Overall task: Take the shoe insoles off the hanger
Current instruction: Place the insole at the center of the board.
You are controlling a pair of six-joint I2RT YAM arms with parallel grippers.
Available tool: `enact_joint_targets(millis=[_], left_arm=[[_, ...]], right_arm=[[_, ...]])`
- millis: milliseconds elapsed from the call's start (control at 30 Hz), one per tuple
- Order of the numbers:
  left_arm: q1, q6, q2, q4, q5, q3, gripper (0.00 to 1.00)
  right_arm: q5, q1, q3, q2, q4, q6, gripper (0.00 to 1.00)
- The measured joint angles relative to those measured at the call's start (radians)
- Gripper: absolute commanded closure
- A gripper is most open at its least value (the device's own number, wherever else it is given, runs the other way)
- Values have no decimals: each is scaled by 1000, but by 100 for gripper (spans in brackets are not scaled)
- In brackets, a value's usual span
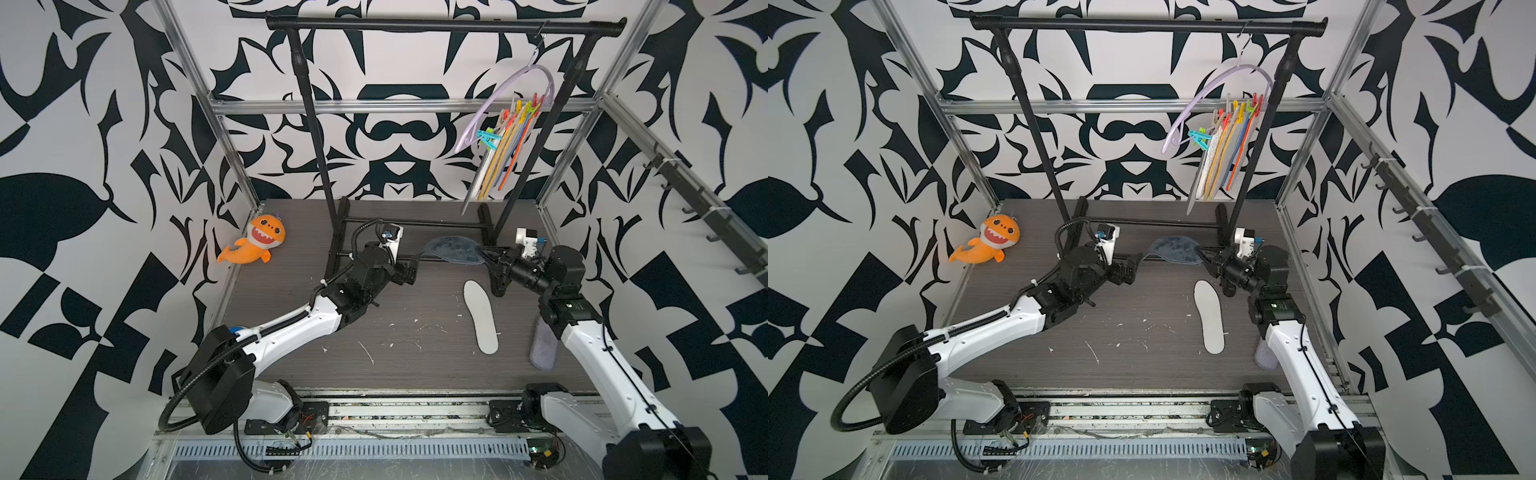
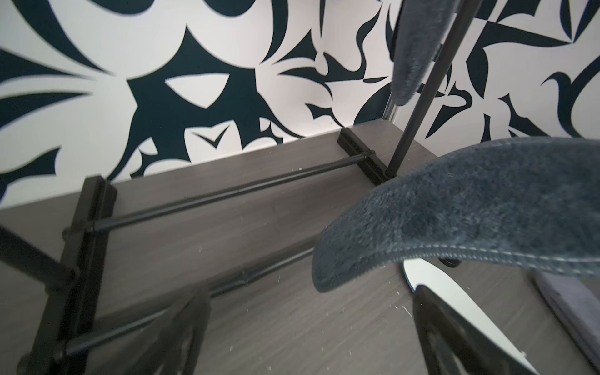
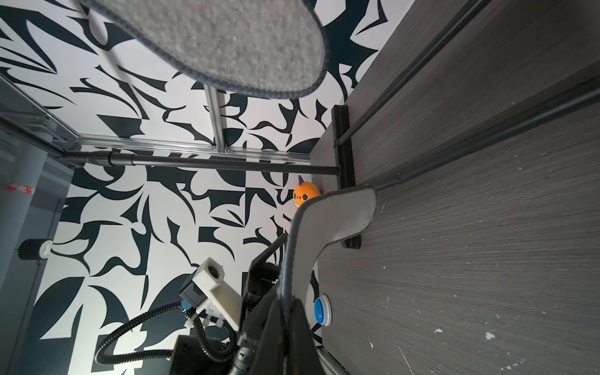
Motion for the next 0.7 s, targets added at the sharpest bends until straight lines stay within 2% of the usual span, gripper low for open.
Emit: enact_joint_targets(millis=[133, 267, 433, 467, 533, 633, 700], left_arm=[[106, -211, -90, -100, 196, 0, 4], [181, -480, -96, -79, 414, -3, 5], [172, -909, 47, 238, 634, -71, 14], [167, -991, 89, 318, 652, -91, 14], [151, -1168, 194, 501, 677, -131, 21], [123, -1358, 322, 705, 681, -149, 22], [103, -1441, 373, 810, 676, -149, 22]], right_arm=[[23, 0, 0, 31, 0, -27, 100], [56, 6, -12, 41, 12, -43, 100], [131, 64, -28, 40, 40, -62, 100], [145, 77, -30, 40, 48, -63, 100], [191, 110, -38, 36, 74, -67, 100], [256, 150, -56, 8, 105, -68, 100], [296, 176, -61, -8, 127, -70, 100]])
